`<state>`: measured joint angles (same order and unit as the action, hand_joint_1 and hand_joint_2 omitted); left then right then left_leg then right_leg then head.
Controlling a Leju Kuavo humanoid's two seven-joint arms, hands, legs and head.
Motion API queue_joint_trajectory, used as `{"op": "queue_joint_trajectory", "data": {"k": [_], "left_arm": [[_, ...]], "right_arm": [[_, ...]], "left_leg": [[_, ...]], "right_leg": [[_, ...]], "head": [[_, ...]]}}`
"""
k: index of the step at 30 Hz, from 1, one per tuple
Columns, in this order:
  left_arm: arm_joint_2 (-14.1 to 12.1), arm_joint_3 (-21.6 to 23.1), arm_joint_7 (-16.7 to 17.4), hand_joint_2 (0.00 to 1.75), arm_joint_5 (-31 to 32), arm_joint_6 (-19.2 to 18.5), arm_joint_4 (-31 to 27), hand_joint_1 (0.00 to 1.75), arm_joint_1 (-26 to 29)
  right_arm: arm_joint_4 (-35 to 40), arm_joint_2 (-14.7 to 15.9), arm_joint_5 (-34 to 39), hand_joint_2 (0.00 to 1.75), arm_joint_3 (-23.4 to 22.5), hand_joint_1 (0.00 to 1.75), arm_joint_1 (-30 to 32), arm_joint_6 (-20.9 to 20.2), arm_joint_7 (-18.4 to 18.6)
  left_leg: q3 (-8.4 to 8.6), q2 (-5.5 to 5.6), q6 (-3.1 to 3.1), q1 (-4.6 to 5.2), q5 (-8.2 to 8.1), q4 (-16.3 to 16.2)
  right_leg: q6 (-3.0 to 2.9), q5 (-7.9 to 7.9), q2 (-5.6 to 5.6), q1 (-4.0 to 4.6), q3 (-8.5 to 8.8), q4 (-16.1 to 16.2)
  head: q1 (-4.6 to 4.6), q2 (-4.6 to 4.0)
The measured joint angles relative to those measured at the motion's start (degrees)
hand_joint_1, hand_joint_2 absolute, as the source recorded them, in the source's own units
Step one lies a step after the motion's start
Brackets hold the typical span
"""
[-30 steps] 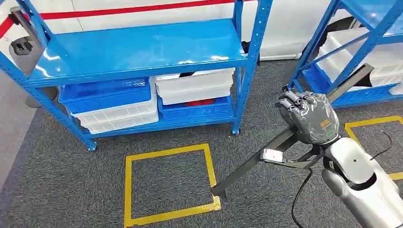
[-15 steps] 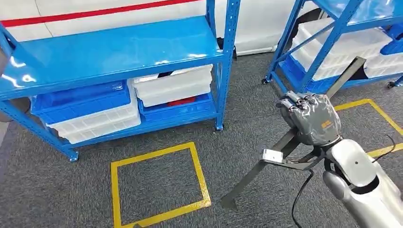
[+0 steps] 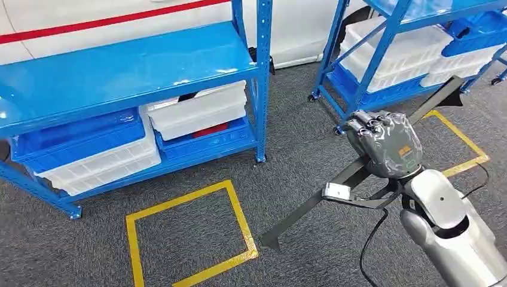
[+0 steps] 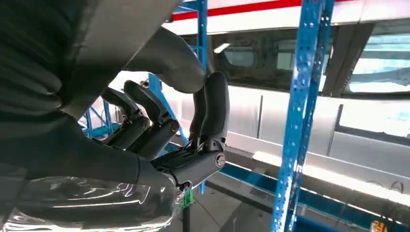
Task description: Take the parts from the cabinet and place them on the table.
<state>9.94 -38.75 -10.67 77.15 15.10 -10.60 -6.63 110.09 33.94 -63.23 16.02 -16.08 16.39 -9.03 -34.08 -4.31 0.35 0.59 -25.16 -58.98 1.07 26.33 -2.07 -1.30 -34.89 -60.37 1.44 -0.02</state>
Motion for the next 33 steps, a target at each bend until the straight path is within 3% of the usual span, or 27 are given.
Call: {"op": "queue_joint_trajectory", "data": {"k": [2,3,4,6,7,8,9,11,12,13,15,16,17,18,19,21,22,23,24,26,27,28,31,32,33], "left_arm": [[0.0,0.0,0.0,1.75,-0.2,0.0,0.0,0.0,0.0],[0.0,0.0,0.0,1.75,-0.4,0.0,0.0,0.0,0.1],[0.0,-0.1,0.0,1.75,-0.6,0.0,0.0,0.0,0.2],[0.0,-0.3,0.3,1.75,-0.9,0.0,0.0,0.0,0.6],[0.0,-0.4,0.4,1.75,-1.0,0.0,0.0,0.0,0.8],[0.0,-0.4,0.4,1.75,-1.2,0.1,0.0,0.0,0.8],[0.0,-0.4,0.4,1.75,-1.2,0.0,0.0,0.0,0.8],[-0.1,-0.5,0.4,1.75,-1.2,0.0,0.0,0.0,1.0],[-0.1,-0.5,0.4,1.75,-1.2,0.0,0.0,0.0,1.1],[-0.1,-0.6,0.4,1.75,-1.3,0.0,0.0,0.0,1.3],[-0.1,-0.9,0.4,1.75,-1.4,0.0,0.0,0.0,1.3],[-0.1,-0.9,0.4,1.75,-1.4,0.0,0.0,0.0,1.4],[-0.1,-1.0,0.3,1.75,-1.5,0.1,0.0,0.0,1.4],[-0.1,-1.0,0.3,1.75,-1.5,0.1,0.0,0.0,1.4],[-0.1,-1.1,0.3,1.75,-1.5,0.1,0.0,0.0,1.4],[-0.1,-1.2,0.4,1.75,-1.4,-0.1,0.0,0.0,1.6],[-0.1,-1.3,0.6,1.75,-1.4,-0.1,0.0,0.0,1.8],[-0.1,-1.3,0.8,1.75,-1.3,-0.2,0.0,0.0,1.9],[-0.1,-1.3,0.9,1.75,-1.2,-0.2,0.0,0.0,1.9],[0.0,-1.3,1.1,1.75,-1.0,-0.5,0.0,0.0,1.8],[0.0,-1.3,1.1,1.75,-0.9,-0.6,0.0,0.0,1.7],[0.1,-1.3,1.2,1.75,-0.9,-0.7,0.0,0.0,1.7],[0.1,-1.3,1.3,1.75,-0.9,-1.0,0.0,0.0,1.6],[0.1,-1.3,1.3,1.75,-0.9,-1.0,0.0,0.0,1.5],[0.1,-1.3,1.3,1.75,-0.9,-1.0,0.0,0.0,1.5]], "right_arm": [[-0.3,-0.2,1.1,1.75,0.1,1.75,-1.0,-0.7,-0.3],[-0.5,-0.2,1.8,1.75,0.1,1.75,-1.7,-0.8,-0.6],[-0.7,-0.3,2.3,1.75,0.2,1.75,-2.4,-1.0,-0.8],[-1.2,-0.8,2.8,1.75,0.5,1.75,-3.3,-1.4,-1.2],[-1.5,-1.2,2.8,1.75,0.7,1.75,-3.6,-1.6,-1.3],[-1.9,-1.7,2.8,1.75,0.9,1.75,-4.0,-1.7,-1.4],[-2.2,-2.0,2.6,1.75,1.1,1.75,-4.4,-1.8,-1.4],[-2.5,-2.5,2.4,1.75,1.7,1.75,-5.3,-1.9,-1.4],[-2.7,-2.7,2.4,1.75,1.8,1.75,-5.7,-1.9,-1.4],[-2.9,-2.8,2.5,1.75,1.9,1.75,-6.3,-1.9,-1.5],[-3.3,-3.0,2.7,1.75,2.3,1.75,-6.6,-2.1,-1.6],[-3.5,-3.0,2.9,1.75,2.3,1.75,-6.6,-2.1,-1.7],[-3.6,-3.0,2.9,1.75,2.3,1.75,-6.6,-2.1,-1.7],[-3.7,-3.0,3.1,1.75,2.3,1.75,-6.6,-2.0,-1.7],[-3.8,-3.0,3.2,1.75,2.4,1.75,-6.7,-2.0,-1.7],[-3.9,-3.0,3.3,1.75,2.5,1.75,-6.5,-1.7,-1.7],[-4.0,-3.0,3.3,1.75,2.6,1.75,-6.2,-1.7,-1.7],[-4.0,-3.0,3.3,1.75,2.7,1.75,-5.9,-1.6,-1.7],[-4.0,-3.0,3.5,1.75,2.7,1.75,-5.7,-1.6,-1.7],[-4.0,-3.0,3.6,1.75,2.7,1.75,-5.8,-1.6,-1.5],[-4.0,-3.0,3.6,1.75,2.7,1.75,-5.9,-1.7,-1.4],[-4.0,-3.1,3.6,1.75,2.7,1.75,-6.0,-1.7,-1.3],[-3.8,-3.1,3.6,1.75,2.7,1.75,-6.1,-1.7,-1.2],[-3.8,-3.1,3.6,1.75,2.6,1.75,-6.1,-1.7,-1.2],[-3.8,-3.1,3.9,1.75,2.6,1.75,-6.1,-1.8,-1.2]], "left_leg": [[-0.25,-0.56,-0.56,-0.04,-0.74,-0.7],[-0.71,1.62,-0.99,-0.4,-2.23,-2.3],[-2.01,2.91,-1.18,-0.54,-4.62,-5.7],[-5.55,3.71,-1.47,-0.72,-8.87,-14.4],[-6.67,3.73,-1.49,-0.73,-9.68,-17.2],[-6.52,3.73,-1.45,-0.73,-9.02,-17.3],[-5.14,3.77,-1.33,-0.75,-7.28,-14.7],[0.02,4.66,-0.85,-0.83,-2.32,-4.7],[1.85,7.15,-0.47,-0.94,-2.16,-0.8],[2.12,7.94,-0.44,-0.94,-2.15,0.1],[1.89,7.25,-0.19,-0.59,-2.04,-0.1],[1.9,6.86,0.13,-0.5,-1.83,0.0],[2.04,6.38,0.85,-1.01,-1.25,0.9],[2.28,5.63,1.23,-1.0,-0.76,1.5],[2.2,5.23,1.62,-0.88,-0.6,1.6],[1.9,4.16,1.77,-0.57,-0.55,1.5],[1.76,3.59,1.89,-0.38,-0.58,1.5],[1.64,3.04,1.93,-0.22,-0.58,1.4],[1.61,2.45,1.98,-0.06,-0.63,1.3],[1.67,1.46,1.94,0.1,-0.86,1.0],[1.71,1.08,1.78,0.15,-1.04,0.8],[1.49,0.63,1.52,0.59,-1.2,0.5],[1.68,-0.5,0.96,0.46,-1.13,0.8],[1.9,-0.85,0.58,0.84,-1.26,0.8],[1.61,0.68,0.12,0.53,-2.11,0.1]], "right_leg": [[-0.88,-0.53,0.91,-0.47,-0.12,0.5],[-1.13,-0.68,1.26,-0.46,-0.16,0.5],[-1.37,-0.82,1.53,-0.5,-0.32,0.5],[-1.58,-0.99,2.52,-0.43,-0.66,0.5],[-1.54,-1.09,3.04,-0.4,-0.83,0.5],[-1.43,-1.19,3.62,-0.42,-0.93,0.4],[-1.3,-1.27,4.15,-0.46,-0.98,0.4],[-1.09,-1.39,5.27,-0.5,-0.91,0.3],[-0.85,-1.52,5.7,-0.67,-1.0,0.4],[-0.36,-1.79,6.15,-0.4,-1.3,0.3],[0.52,-2.33,6.95,-0.7,-1.69,0.7],[1.04,-2.67,7.39,-0.83,-1.66,1.1],[1.42,-2.76,7.51,-0.7,-1.68,1.3],[1.35,-1.95,5.03,-0.75,-2.09,0.5],[1.29,0.16,3.21,-0.47,-3.37,-2.2],[1.49,4.48,2.58,-0.49,-7.4,-11.1],[1.56,5.64,2.57,-0.48,-8.99,-14.7],[1.52,5.43,2.51,-0.48,-9.42,-15.9],[1.39,3.99,2.38,-0.43,-8.22,-14.1],[0.79,-0.33,1.43,-0.05,-2.65,-4.5],[0.1,-0.93,-0.77,0.51,0.02,0.5],[-0.36,-0.64,-1.44,1.08,0.21,0.9],[-0.96,-1.05,0.45,1.2,-0.2,1.0],[-1.46,-1.43,0.93,0.6,-0.09,1.7],[-1.64,-1.73,1.14,0.35,0.2,2.1]], "head": [[0.02,0.0],[0.0,0.0],[0.02,0.0],[0.02,0.0],[0.02,0.0],[0.02,0.0],[0.02,0.0],[0.02,0.0],[0.0,0.0],[0.0,0.0],[0.02,0.0],[0.0,0.0],[0.02,0.0],[0.0,0.0],[0.0,0.0],[0.0,0.0],[0.0,0.0],[0.0,0.0],[0.0,0.0],[0.0,0.0],[0.0,0.0],[0.0,0.0],[0.0,0.0],[0.0,0.0],[0.0,0.0]]}}
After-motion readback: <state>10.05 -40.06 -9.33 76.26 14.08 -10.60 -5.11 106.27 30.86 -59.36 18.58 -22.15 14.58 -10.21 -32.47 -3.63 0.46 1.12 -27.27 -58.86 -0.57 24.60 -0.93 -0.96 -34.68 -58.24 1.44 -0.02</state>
